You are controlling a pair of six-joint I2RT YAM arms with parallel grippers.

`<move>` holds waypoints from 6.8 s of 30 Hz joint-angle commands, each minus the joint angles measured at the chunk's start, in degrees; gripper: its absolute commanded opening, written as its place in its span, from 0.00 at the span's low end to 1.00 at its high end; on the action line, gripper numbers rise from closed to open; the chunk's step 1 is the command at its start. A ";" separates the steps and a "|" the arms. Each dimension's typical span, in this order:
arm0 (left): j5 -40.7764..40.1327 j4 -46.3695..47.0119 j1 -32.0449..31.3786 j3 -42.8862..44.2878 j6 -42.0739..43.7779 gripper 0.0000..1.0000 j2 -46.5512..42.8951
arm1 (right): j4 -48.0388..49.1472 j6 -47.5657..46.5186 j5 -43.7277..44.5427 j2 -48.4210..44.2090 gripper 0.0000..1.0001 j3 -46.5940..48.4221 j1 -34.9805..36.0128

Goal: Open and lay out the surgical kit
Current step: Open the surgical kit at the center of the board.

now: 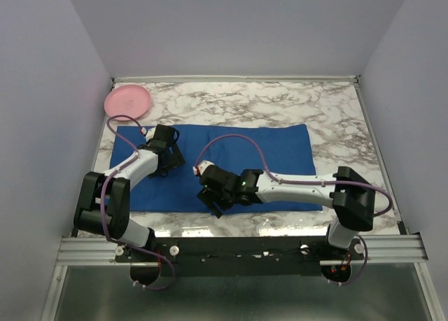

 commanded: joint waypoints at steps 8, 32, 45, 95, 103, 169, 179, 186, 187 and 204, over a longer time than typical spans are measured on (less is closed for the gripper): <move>-0.51 1.18 1.28 -3.29 -4.46 0.98 4.62 | 1.60 -0.29 5.13 13.21 0.64 6.28 6.20; -2.71 -2.60 4.36 -1.09 -3.14 0.97 5.06 | -6.74 -2.40 12.51 8.31 0.05 10.15 7.87; -1.39 -4.44 8.13 0.14 -1.47 0.96 6.47 | -13.24 -0.99 21.19 3.21 0.01 8.49 2.35; 1.24 -3.57 4.89 -0.13 8.55 0.99 -14.03 | -6.58 -1.45 7.03 -23.08 0.72 1.10 -91.19; 2.31 -5.68 3.92 7.08 6.88 0.99 -5.14 | 1.16 8.32 -11.56 -21.84 0.90 -4.68 -74.77; -10.27 -10.51 13.32 12.80 11.62 0.95 5.94 | 8.02 15.43 -15.08 -4.98 0.96 -19.29 -86.69; -7.28 -8.84 9.28 12.88 12.59 0.96 4.01 | 3.45 21.06 -9.99 -8.13 0.98 -22.19 -97.59; -4.29 -8.49 8.05 12.89 12.68 0.96 2.60 | 3.45 21.16 -9.37 -11.21 0.98 -23.43 -109.11; -4.03 -8.49 7.88 12.88 12.68 0.96 2.34 | 3.01 19.24 -7.37 -11.30 0.98 -22.55 -109.11; -2.09 -9.54 6.82 12.45 12.15 0.99 -2.32 | 3.11 -3.19 -10.60 -6.74 0.91 -8.66 -75.72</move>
